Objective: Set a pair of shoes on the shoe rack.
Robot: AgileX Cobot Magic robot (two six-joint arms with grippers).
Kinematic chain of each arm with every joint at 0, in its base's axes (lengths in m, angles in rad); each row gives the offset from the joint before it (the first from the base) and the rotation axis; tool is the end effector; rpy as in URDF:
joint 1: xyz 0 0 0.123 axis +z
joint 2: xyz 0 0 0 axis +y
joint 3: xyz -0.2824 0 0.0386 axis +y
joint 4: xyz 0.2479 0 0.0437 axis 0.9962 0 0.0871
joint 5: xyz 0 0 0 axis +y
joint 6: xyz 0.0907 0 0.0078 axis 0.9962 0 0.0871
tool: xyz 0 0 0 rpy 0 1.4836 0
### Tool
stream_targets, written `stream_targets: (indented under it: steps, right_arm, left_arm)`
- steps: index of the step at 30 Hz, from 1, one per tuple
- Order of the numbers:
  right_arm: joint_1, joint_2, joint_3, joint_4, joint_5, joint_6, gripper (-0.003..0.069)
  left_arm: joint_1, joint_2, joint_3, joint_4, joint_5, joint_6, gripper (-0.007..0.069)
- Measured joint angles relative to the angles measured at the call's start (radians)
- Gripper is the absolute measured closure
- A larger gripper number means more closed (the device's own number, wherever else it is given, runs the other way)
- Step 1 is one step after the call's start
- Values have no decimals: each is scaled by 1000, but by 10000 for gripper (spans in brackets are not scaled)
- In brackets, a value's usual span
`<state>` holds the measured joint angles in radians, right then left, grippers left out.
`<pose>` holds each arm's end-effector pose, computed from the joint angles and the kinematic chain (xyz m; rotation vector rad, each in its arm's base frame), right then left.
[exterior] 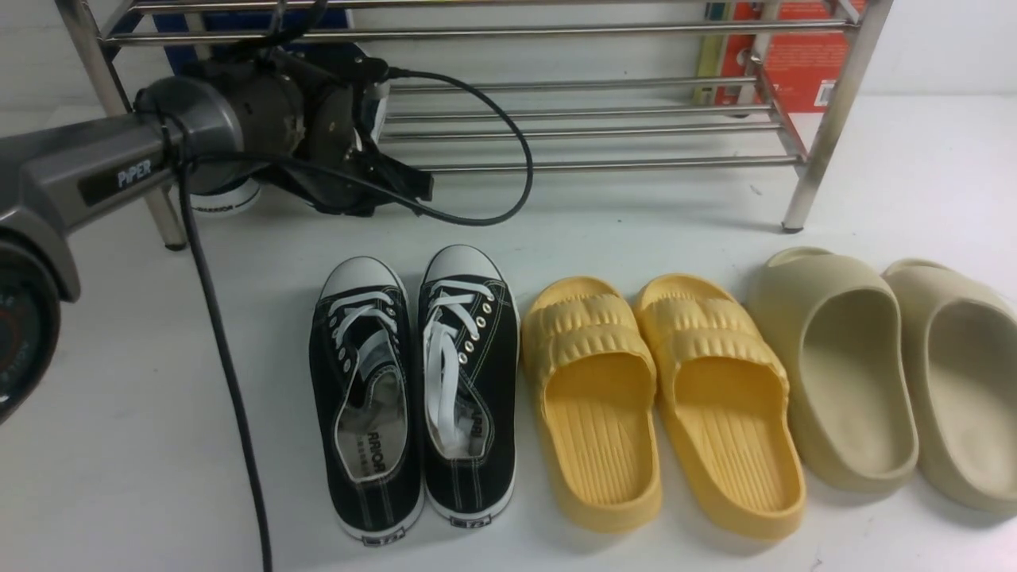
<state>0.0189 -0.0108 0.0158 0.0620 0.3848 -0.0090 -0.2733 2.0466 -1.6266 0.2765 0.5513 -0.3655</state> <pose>0.0521 0.0031 0.1738 0.0117 1.8732 0.0682 0.4523 -0.1132 0.2264 0.1118 2.4232 -0.0068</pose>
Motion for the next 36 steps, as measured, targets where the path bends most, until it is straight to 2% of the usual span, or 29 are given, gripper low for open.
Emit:
stream_targets:
  steps: [13, 18, 23, 26, 29, 36]
  right_arm:
    - [0, 0, 0, 0, 0, 0, 419]
    - [0, 0, 0, 0, 0, 0, 419]
    - [0, 0, 0, 0, 0, 0, 419]
    - [0, 0, 0, 0, 0, 0, 419]
    - [0, 0, 0, 0, 0, 0, 419]
    - [0, 0, 0, 0, 0, 0, 419]
  left_arm:
    - [16, -65, 3, 8, -9, -1, 638]
    - [18, -98, 2, -33, 72, -1, 638]
    - [18, -181, 10, -140, 214, 34, 638]
    - [18, -322, 98, -253, 243, 100, 638]
    - [18, -428, 186, -298, 222, 115, 638]
    - [18, -812, 597, -381, 64, 121, 638]
